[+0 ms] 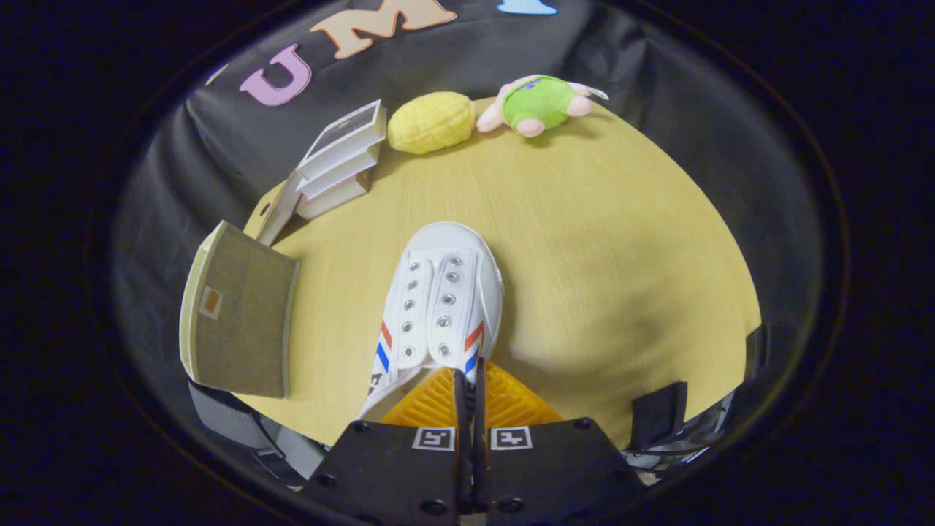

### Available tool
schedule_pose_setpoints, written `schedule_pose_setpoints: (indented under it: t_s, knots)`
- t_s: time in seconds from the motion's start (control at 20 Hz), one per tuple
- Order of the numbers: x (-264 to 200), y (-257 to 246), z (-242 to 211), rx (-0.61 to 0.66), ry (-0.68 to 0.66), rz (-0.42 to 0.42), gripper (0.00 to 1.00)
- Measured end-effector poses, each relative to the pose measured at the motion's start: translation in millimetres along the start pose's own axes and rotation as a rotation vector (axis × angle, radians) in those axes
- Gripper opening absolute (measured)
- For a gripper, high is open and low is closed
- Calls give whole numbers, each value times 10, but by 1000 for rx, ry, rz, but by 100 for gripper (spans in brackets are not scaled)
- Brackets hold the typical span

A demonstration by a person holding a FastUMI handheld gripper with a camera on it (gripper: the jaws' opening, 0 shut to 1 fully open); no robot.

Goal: Open the storage box then place both shoes into the box .Put the left shoe in first, then the right shoe, with the right side of both shoes facing outward in a uniform manner.

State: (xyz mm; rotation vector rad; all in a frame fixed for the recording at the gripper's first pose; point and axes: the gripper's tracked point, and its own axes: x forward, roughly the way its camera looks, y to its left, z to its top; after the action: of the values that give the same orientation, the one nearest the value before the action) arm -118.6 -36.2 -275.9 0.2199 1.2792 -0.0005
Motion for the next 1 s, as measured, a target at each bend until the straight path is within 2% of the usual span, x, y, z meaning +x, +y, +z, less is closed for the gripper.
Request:
schedule_pose_setpoints:
  t_s: [0.5,1.0]
  knots:
    - [-438,915,195,-4,-90,50,4]
    - [-709,2144,320,-66,-142,139,4]
